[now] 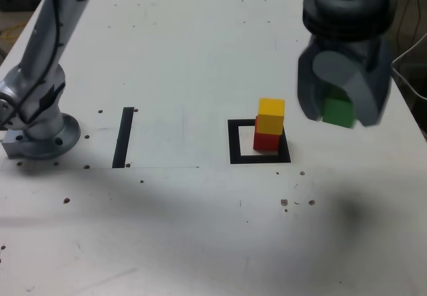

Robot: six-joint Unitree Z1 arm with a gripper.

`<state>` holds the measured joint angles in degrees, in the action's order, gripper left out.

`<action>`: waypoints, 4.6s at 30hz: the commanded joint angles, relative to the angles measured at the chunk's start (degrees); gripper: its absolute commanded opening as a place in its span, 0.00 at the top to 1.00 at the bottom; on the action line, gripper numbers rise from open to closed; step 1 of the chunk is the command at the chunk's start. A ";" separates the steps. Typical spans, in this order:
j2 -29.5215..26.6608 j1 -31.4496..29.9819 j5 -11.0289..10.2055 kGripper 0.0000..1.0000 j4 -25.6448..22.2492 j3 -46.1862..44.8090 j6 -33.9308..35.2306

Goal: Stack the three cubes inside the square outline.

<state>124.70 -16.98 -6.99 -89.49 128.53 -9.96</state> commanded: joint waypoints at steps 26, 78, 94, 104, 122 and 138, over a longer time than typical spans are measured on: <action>-5.87 7.82 0.21 0.86 3.52 -19.43 11.82; -6.78 9.70 -0.14 0.01 6.38 -24.58 12.09; -8.81 9.70 1.73 0.01 7.38 -26.16 11.03; -14.91 9.69 2.77 0.01 2.69 -26.63 11.07; -37.25 13.21 3.91 0.01 5.59 -52.52 8.11; -42.86 21.57 2.90 0.01 14.84 -72.45 0.73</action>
<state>82.32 4.42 -3.80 -75.28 56.38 -9.08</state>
